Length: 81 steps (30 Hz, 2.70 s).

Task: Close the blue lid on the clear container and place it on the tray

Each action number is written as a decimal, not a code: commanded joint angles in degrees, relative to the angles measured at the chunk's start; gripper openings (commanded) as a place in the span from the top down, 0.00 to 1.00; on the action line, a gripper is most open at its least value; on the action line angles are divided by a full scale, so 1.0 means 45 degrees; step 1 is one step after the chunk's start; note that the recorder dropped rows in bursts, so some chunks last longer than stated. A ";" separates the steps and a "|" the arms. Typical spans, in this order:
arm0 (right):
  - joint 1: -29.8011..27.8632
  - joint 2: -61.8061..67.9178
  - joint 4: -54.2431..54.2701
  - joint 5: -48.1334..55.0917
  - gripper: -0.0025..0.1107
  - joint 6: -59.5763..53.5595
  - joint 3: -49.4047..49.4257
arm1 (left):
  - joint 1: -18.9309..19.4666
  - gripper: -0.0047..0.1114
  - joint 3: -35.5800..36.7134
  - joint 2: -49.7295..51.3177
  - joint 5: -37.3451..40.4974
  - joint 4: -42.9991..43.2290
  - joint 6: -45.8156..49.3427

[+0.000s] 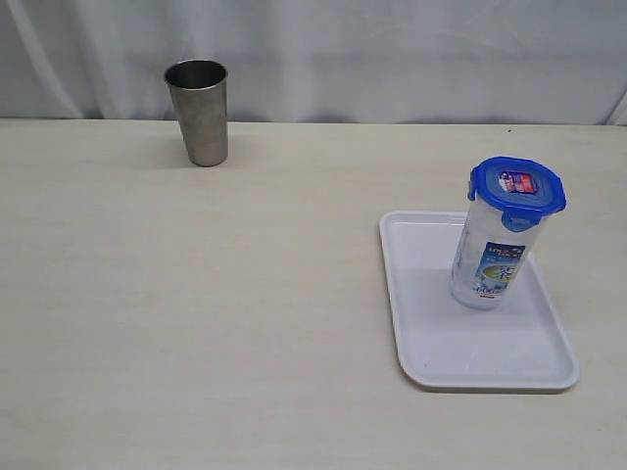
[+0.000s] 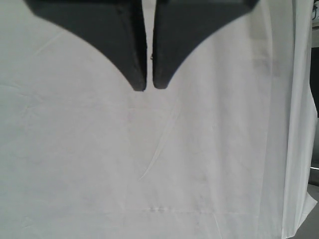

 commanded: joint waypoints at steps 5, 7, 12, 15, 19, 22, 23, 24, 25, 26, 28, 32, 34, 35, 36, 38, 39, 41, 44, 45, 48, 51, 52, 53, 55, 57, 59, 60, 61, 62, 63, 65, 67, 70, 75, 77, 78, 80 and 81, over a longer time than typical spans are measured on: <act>-0.0043 -0.0069 0.0014 -0.0117 0.94 0.0011 0.0069 | 0.0012 0.96 0.0029 -0.0042 -0.0067 0.0000 -0.0092; -0.0043 -0.0069 0.0014 -0.0117 0.94 0.0011 0.0069 | 0.0012 0.96 0.0029 -0.0042 -0.0067 0.0000 -0.0092; -0.0043 -0.0069 0.0014 -0.0117 0.94 0.0011 0.0069 | 0.0012 0.96 0.0029 -0.0042 -0.0067 0.0000 -0.0092; -0.0043 -0.0069 -0.0165 -0.0113 0.94 -0.0023 0.0069 | 0.0012 0.96 0.0029 -0.0042 -0.0067 0.0000 -0.0092; -0.0043 -0.0091 -0.0062 -0.0385 0.94 -0.0023 0.0095 | 0.0012 0.96 0.0029 -0.0042 -0.0067 0.0000 -0.0092; -0.0043 -0.0283 -0.0043 -0.0964 0.94 -0.0241 0.0679 | 0.0012 0.96 0.0029 -0.0042 -0.0067 0.0000 -0.0092; -0.0043 -0.0399 -0.0043 -0.1374 0.94 -0.0271 0.1070 | 0.0012 0.96 0.0029 -0.0042 -0.0067 0.0000 -0.0092; -0.0043 -0.0512 -0.0043 -0.1925 0.94 -0.0271 0.1437 | 0.0012 0.96 0.0029 -0.0042 -0.0067 0.0000 -0.0092; -0.0043 -0.0596 -0.0043 -0.2518 0.94 -0.0271 0.2056 | 0.0012 0.96 0.0029 -0.0042 -0.0067 0.0000 -0.0092; -0.0043 -0.0596 -0.0043 -0.3114 0.94 -0.0271 0.2483 | 0.0012 0.96 0.0029 -0.0042 -0.0067 0.0000 -0.0092; -0.0043 -0.0596 -0.0043 -0.4250 0.94 -0.0271 0.3523 | 0.0012 0.96 0.0029 -0.0042 -0.0067 0.0000 -0.0092; -0.0043 -0.0596 -0.0762 -0.5607 0.94 0.0033 0.5167 | 0.0012 0.96 0.0029 -0.0042 -0.0067 0.0000 -0.0092; -0.0043 -0.0596 -0.1844 -0.5829 0.94 0.0371 0.5907 | 0.0012 0.96 0.0029 -0.0042 -0.0067 0.0000 -0.0092; -0.0043 -0.0596 -0.2571 -0.5829 0.94 0.0557 0.6190 | 0.0012 0.96 0.0029 -0.0042 -0.0067 0.0000 -0.0092; -0.0043 -0.0596 -0.3193 -0.5829 0.94 0.0945 0.6528 | 0.0012 0.96 0.0029 -0.0042 -0.0067 0.0000 -0.0092; -0.0043 -0.0596 -0.4006 -0.5829 0.94 0.1559 0.7146 | 0.0012 0.96 0.0029 -0.0042 -0.0067 0.0000 -0.0092; -0.0043 -0.0596 -0.4192 -0.5829 0.94 0.1726 0.7474 | 0.0012 0.96 0.0029 -0.0042 -0.0067 0.0000 -0.0092; -0.0043 -0.0596 -0.4191 -0.5829 0.94 0.1726 0.8086 | 0.0012 0.96 0.0029 -0.0042 -0.0067 0.0000 -0.0092; -0.0043 -0.0596 -0.4301 -0.5404 0.94 0.1726 0.8288 | 0.0012 0.96 0.0029 -0.0042 -0.0067 0.0000 -0.0092; -0.0043 -0.0596 -0.4627 -0.4707 0.94 0.1899 0.8288 | 0.0012 0.96 0.0029 -0.0042 -0.0067 0.0000 -0.0092; -0.0043 -0.0596 -0.6480 -0.3875 0.94 0.3694 0.8288 | 0.0012 0.96 0.0029 -0.0042 -0.0067 0.0000 -0.0092; -0.0065 -0.0596 -0.7886 -0.3181 0.94 0.4965 0.8288 | 0.0012 0.96 0.0029 -0.0042 -0.0067 0.0000 -0.0092; -0.0065 -0.0596 -0.7886 -0.2925 0.94 0.4965 0.8288 | 0.0012 0.96 0.0029 -0.0042 -0.0067 0.0000 -0.0092; -0.0065 -0.0596 -0.7832 -0.2627 0.94 0.4965 0.8288 | 0.0012 0.96 0.0029 -0.0042 -0.0067 0.0000 -0.0092; -0.0065 -0.0596 -0.6764 -0.1937 0.94 0.4226 0.8288 | 0.0012 0.96 0.0029 -0.0042 -0.0067 0.0000 -0.0092; -0.0065 -0.0596 -0.5783 -0.1161 0.94 0.3323 0.8288 | 0.0012 0.96 0.0029 -0.0042 -0.0067 0.0000 -0.0092; -0.0065 -0.0596 -0.5783 -0.0254 0.94 0.3370 0.8288 | 0.0012 0.96 0.0029 -0.0042 -0.0067 0.0000 -0.0092; -0.0065 -0.0596 -0.5783 -0.0285 0.94 0.3393 0.8288 | 0.0012 0.96 0.0029 -0.0042 -0.0067 0.0000 -0.0092; -0.0065 -0.0596 -0.5783 -0.0285 0.94 0.3393 0.8288 | 0.0012 0.96 0.0029 -0.0042 -0.0067 0.0000 -0.0092; -0.0065 -0.0596 -0.5783 -0.0285 0.94 0.3393 0.8288 | 0.0012 0.96 0.0029 -0.0042 -0.0067 0.0000 -0.0092; -0.0065 -0.0596 -0.5783 -0.0223 0.94 0.3426 0.8288 | 0.0012 0.96 0.0029 -0.0042 -0.0067 0.0000 -0.0092; -0.0065 -0.0596 -0.5783 -0.0138 0.94 0.3426 0.8288 | 0.0012 0.96 0.0029 -0.0042 -0.0067 0.0000 -0.0092; -0.0065 -0.0596 -0.5783 -0.0138 0.94 0.3721 0.8288 | 0.0012 0.96 0.0029 -0.0042 -0.0067 0.0000 -0.0092; -0.0065 -0.0596 -0.5783 -0.0113 0.94 0.3813 0.8288 | 0.0012 0.96 0.0029 -0.0042 -0.0067 0.0000 -0.0092; -0.0065 -0.0596 -0.5783 -0.0111 0.94 0.3813 0.8288 | 0.0012 0.96 0.0029 -0.0042 -0.0067 0.0000 -0.0092; -0.0065 -0.0596 -0.5783 -0.0111 0.94 0.3813 0.8288 | 0.0012 0.96 0.0029 -0.0042 -0.0067 0.0000 -0.0092; -0.0065 -0.0596 -0.5783 -0.0111 0.94 0.3813 0.8288 | 0.0012 0.96 0.0029 -0.0042 -0.0067 0.0000 -0.0092; -0.0065 -0.0596 -0.5783 -0.0111 0.94 0.3813 0.8288 | 0.0012 0.96 0.0029 -0.0042 -0.0067 0.0000 -0.0092; -0.0065 -0.0596 -0.5783 -0.0111 0.94 0.3813 0.8288 | 0.0012 0.96 0.0029 -0.0042 -0.0067 0.0000 -0.0092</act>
